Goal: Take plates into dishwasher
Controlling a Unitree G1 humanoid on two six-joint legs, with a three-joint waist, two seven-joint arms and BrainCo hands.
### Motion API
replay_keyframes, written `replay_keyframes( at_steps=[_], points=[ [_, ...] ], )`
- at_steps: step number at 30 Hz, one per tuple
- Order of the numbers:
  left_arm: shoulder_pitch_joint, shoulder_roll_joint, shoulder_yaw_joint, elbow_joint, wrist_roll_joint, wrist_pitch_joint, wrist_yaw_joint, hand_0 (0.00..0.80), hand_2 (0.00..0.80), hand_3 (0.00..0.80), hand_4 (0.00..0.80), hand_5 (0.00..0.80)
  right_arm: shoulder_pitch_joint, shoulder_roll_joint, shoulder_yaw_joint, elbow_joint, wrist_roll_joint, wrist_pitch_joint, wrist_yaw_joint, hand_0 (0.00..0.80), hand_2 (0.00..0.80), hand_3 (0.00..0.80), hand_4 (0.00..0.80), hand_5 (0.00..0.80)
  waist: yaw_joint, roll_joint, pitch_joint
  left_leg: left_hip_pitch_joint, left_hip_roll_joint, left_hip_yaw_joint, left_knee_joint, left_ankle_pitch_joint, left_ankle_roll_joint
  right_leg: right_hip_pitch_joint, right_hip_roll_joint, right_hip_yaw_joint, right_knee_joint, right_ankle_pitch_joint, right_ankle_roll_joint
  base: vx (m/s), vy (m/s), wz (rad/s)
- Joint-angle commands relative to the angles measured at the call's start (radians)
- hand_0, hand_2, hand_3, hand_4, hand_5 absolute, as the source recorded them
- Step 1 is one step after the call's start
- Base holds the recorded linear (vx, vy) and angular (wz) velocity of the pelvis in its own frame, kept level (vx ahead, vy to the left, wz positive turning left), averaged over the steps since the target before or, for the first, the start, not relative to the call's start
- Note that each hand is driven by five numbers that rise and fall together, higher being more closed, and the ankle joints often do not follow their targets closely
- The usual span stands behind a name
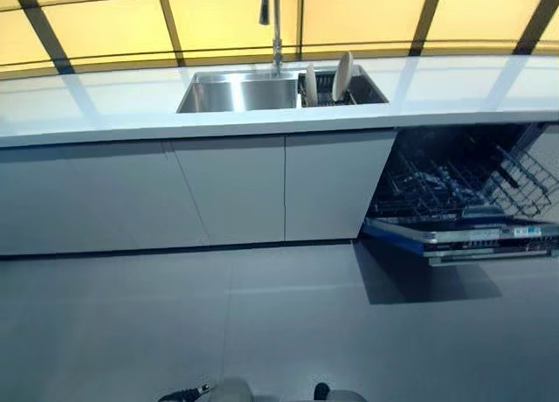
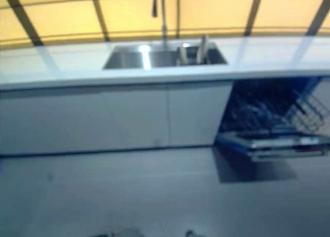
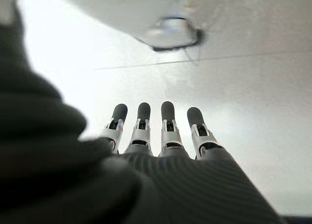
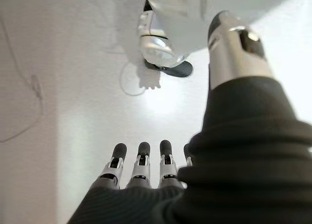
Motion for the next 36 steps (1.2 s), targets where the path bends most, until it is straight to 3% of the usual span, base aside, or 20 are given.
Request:
replay_keyframes(
  at_steps=[1,2,4,6,8,10,12,17,21,22,24,26,27,28,29,30,32,34,35,36],
  points=[
    [0.033,0.051,0.015,-0.028,-0.016,0.015,0.017,0.0,0.0,0.0,0.0,0.0,0.026,0.046,-0.006,-0.044,-0.019,0.011,0.016,0.0,0.0,0.0,0.0,0.0,0.045,-0.115,0.062,-0.166,-0.098,0.019,-0.098,0.34,0.07,0.338,-0.01,0.097,-0.211,-0.061,0.012,0.355,0.157,-1.1],
    [0.038,0.047,0.019,-0.027,-0.004,0.025,0.016,0.0,0.0,0.0,0.0,0.0,0.024,0.045,-0.012,-0.039,-0.013,0.011,0.015,0.0,0.0,0.0,0.0,0.0,0.049,-0.115,0.054,-0.166,-0.093,0.024,-0.113,0.323,0.076,0.353,-0.016,0.114,-0.211,-0.075,0.017,0.327,0.201,-0.83],
    [0.037,0.043,0.023,-0.002,0.034,0.036,0.008,0.0,0.0,0.0,0.0,0.0,0.02,0.047,-0.03,-0.02,0.011,0.004,-0.001,0.0,0.0,0.0,0.0,0.0,0.044,-0.116,0.029,-0.142,-0.078,0.077,-0.116,0.271,0.095,0.371,-0.044,0.115,-0.204,-0.103,0.033,0.325,0.213,-0.38],
    [0.033,0.05,0.03,0.034,0.039,0.008,0.021,0.0,0.0,0.0,0.0,0.0,0.03,0.063,-0.049,-0.014,-0.006,-0.001,-0.001,0.0,0.0,0.0,0.0,0.0,0.043,-0.126,0.007,-0.129,-0.082,0.07,-0.047,0.198,0.11,0.363,-0.077,0.081,-0.18,-0.109,0.045,0.347,0.139,-0.29],
    [0.021,0.059,0.026,0.023,0.049,0.014,0.017,0.0,0.0,0.0,0.0,0.0,0.036,0.073,-0.038,-0.016,-0.055,-0.014,0.008,0.0,0.0,0.0,0.0,0.0,0.047,-0.131,0.002,-0.126,-0.086,0.067,-0.012,0.173,0.119,0.357,-0.094,0.051,-0.174,-0.108,0.047,0.236,0.074,-0.11],
    [-0.004,0.072,0.002,0.005,0.058,0.029,0.028,0.0,0.0,0.0,0.0,0.0,0.031,0.082,-0.016,-0.027,-0.032,-0.036,-0.001,0.0,0.0,0.0,0.0,0.0,0.063,-0.138,0.001,-0.162,-0.102,0.05,0.039,0.166,0.127,0.359,-0.112,0.031,-0.176,-0.097,0.049,0.166,0.066,-0.2],
    [-0.03,0.087,-0.011,-0.009,0.048,0.042,0.027,0.0,0.0,0.0,0.0,0.0,0.011,0.087,0.005,-0.049,-0.029,-0.03,-0.017,0.0,0.0,0.0,0.0,0.0,0.074,-0.15,0.003,-0.209,-0.106,0.062,0.079,0.167,0.128,0.36,-0.122,0.032,-0.185,-0.085,0.058,0.048,0.038,-0.4],
    [-0.056,0.086,-0.012,-0.036,0.045,0.092,0.006,0.0,0.0,0.0,0.0,0.0,0.002,0.087,0.007,-0.067,-0.006,-0.01,-0.047,0.0,0.0,0.0,0.0,0.0,0.085,-0.174,-0.013,-0.203,-0.112,0.083,0.083,0.137,0.146,0.358,-0.161,-0.005,-0.194,-0.047,0.099,0.104,0.052,-0.14],
    [-0.05,0.077,-0.007,-0.03,0.044,0.103,0.009,0.0,0.0,0.0,0.0,0.0,-0.001,0.085,-0.015,-0.067,0.011,-0.001,-0.06,0.0,0.0,0.0,0.0,0.0,0.081,-0.178,-0.027,-0.177,-0.126,0.085,0.081,0.115,0.167,0.354,-0.172,-0.012,-0.162,-0.033,0.109,0.111,0.063,0.05],
    [-0.047,0.076,-0.006,-0.029,0.062,0.098,0.016,0.0,0.0,0.0,0.0,0.0,0.0,0.085,-0.022,-0.066,0.019,-0.001,-0.065,0.0,0.0,0.0,0.0,0.0,0.079,-0.179,-0.032,-0.168,-0.132,0.085,0.079,0.108,0.175,0.35,-0.174,-0.013,-0.137,-0.019,0.112,0.244,0.173,0.03],
    [-0.036,0.099,-0.03,-0.02,0.138,0.08,0.016,0.0,0.0,0.0,0.0,0.0,0.017,0.08,-0.056,-0.061,0.05,-0.02,-0.074,0.0,0.0,0.0,0.0,0.0,0.044,-0.158,-0.05,-0.068,-0.16,0.056,0.012,0.088,0.217,0.212,-0.175,-0.002,0.187,0.154,0.137,0.418,0.293,0.0],
    [-0.039,0.116,-0.031,-0.022,0.149,0.09,0.027,0.0,0.0,0.0,0.0,0.0,0.035,0.072,-0.056,-0.062,0.047,-0.034,-0.061,0.0,0.0,0.0,0.0,0.0,-0.001,-0.135,-0.034,0.012,-0.172,0.021,-0.018,0.08,0.224,0.048,-0.145,-0.007,0.308,0.196,0.121,0.434,0.199,0.4],
    [-0.043,0.123,-0.032,-0.019,0.133,0.089,0.034,0.0,0.0,0.0,0.0,0.0,0.035,0.066,-0.049,-0.058,0.049,-0.044,-0.048,0.0,0.0,0.0,0.0,0.0,-0.026,-0.121,-0.02,0.065,-0.171,0.004,-0.037,0.075,0.218,-0.036,-0.151,-0.034,0.252,0.178,0.105,0.548,0.031,0.65],
    [-0.051,0.132,-0.043,-0.023,0.115,0.085,0.037,0.0,0.0,0.0,0.0,0.0,0.035,0.061,-0.039,-0.055,0.049,-0.05,-0.037,0.0,0.0,0.0,0.0,0.0,-0.047,-0.11,-0.008,0.111,-0.17,-0.021,-0.055,0.067,0.21,-0.077,-0.15,-0.054,0.105,0.128,0.086,0.428,-0.083,0.48],
    [-0.054,0.134,-0.045,-0.023,0.115,0.083,0.035,0.0,0.0,0.0,0.0,0.0,0.037,0.06,-0.037,-0.053,0.051,-0.054,-0.038,0.0,0.0,0.0,0.0,0.0,-0.053,-0.114,-0.004,0.122,-0.176,-0.032,-0.057,0.059,0.208,-0.086,-0.156,-0.056,0.039,0.135,0.088,0.432,-0.188,0.33],
    [-0.06,0.135,-0.046,-0.021,0.116,0.078,0.028,0.0,0.0,0.0,0.0,0.0,0.039,0.06,-0.035,-0.047,0.057,-0.065,-0.044,0.0,0.0,0.0,0.0,0.0,-0.068,-0.124,0.002,0.143,-0.191,-0.055,-0.061,0.038,0.205,-0.108,-0.168,-0.052,-0.079,0.177,0.103,0.414,-0.228,0.55],
    [-0.071,0.129,-0.032,0.005,0.13,0.053,0.007,0.0,0.0,0.0,0.0,0.0,0.033,0.065,-0.04,-0.039,0.048,-0.076,-0.051,0.0,0.0,0.0,0.0,0.0,-0.114,-0.14,0.021,0.209,-0.215,-0.105,-0.05,-0.039,0.2,-0.182,-0.185,0.003,-0.322,0.346,0.162,0.582,-0.291,0.64],
    [-0.061,0.124,-0.021,0.014,0.137,0.049,-0.016,0.0,0.0,0.0,0.0,0.0,0.024,0.068,-0.048,-0.048,0.033,-0.054,-0.049,0.0,0.0,0.0,0.0,0.0,-0.129,-0.135,0.037,0.263,-0.205,-0.125,-0.015,-0.1,0.2,-0.228,-0.172,-0.005,-0.344,0.351,0.163,0.516,-0.269,0.57],
    [-0.053,0.121,-0.019,0.016,0.15,0.042,-0.026,0.0,0.0,0.0,0.0,0.0,0.018,0.071,-0.046,-0.061,0.034,-0.038,-0.047,0.0,0.0,0.0,0.0,0.0,-0.132,-0.142,0.044,0.278,-0.209,-0.136,0.026,-0.135,0.205,-0.237,-0.165,-0.008,-0.306,0.345,0.146,0.397,-0.243,0.53],
    [-0.046,0.117,-0.018,0.021,0.178,0.031,-0.033,0.0,0.0,0.0,0.0,0.0,0.019,0.074,-0.041,-0.063,0.045,-0.034,-0.054,0.0,0.0,0.0,0.0,0.0,-0.13,-0.154,0.044,0.269,-0.212,-0.123,0.056,-0.157,0.213,-0.218,-0.167,-0.013,-0.268,0.318,0.14,0.301,-0.198,0.37]
  ],
)
